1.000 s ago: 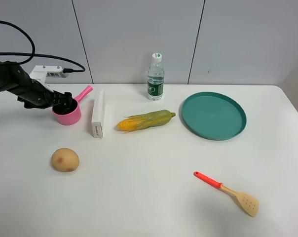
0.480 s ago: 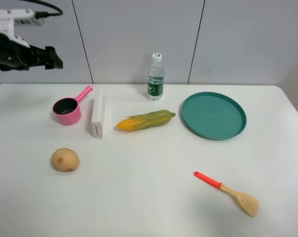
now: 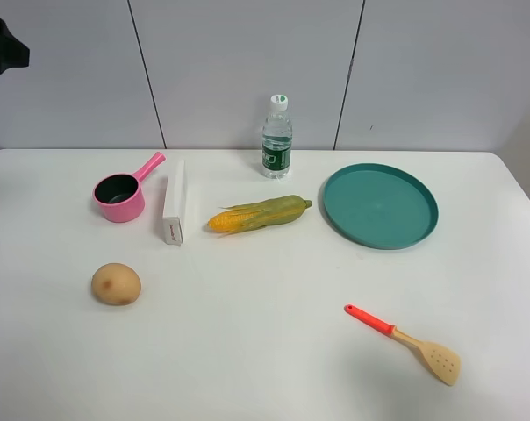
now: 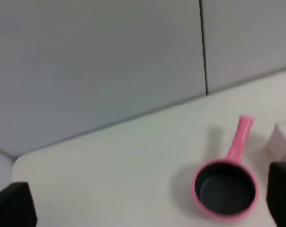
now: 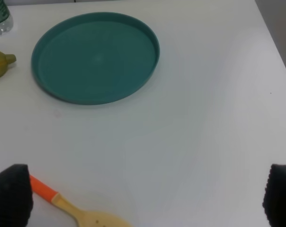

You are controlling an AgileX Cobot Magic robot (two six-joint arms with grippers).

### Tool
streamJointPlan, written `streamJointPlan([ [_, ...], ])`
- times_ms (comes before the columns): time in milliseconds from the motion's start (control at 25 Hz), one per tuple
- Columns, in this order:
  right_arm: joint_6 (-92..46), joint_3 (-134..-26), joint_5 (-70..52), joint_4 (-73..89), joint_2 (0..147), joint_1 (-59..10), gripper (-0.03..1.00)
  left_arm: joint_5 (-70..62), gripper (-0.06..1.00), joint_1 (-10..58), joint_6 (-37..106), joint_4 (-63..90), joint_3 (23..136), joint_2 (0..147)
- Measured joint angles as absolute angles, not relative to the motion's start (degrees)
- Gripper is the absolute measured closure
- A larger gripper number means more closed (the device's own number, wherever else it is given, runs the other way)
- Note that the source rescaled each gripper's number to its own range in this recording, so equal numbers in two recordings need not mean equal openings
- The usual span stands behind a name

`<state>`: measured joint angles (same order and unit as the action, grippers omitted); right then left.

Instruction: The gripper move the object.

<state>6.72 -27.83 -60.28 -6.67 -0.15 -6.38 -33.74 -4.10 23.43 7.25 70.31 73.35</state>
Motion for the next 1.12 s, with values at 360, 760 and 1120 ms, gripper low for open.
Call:
streamJointPlan([
  [360, 6.7, -27.8, -60.3, -6.7, -0.2, -6.5, -0.03, -56.0, -0.05, -4.1, 15.4, -4.1, 70.3, 64.4],
  [760, 6.7, -27.8, -60.3, -6.7, -0.2, -6.5, -0.03, -69.0, -0.05, -4.1, 8.1, -2.5, 70.1, 55.2],
  [1120, 6.7, -27.8, -60.3, -6.7, -0.2, -6.5, -0.03, -69.4, -0.05, -4.1, 6.2, 2.0, 57.4, 35.6],
])
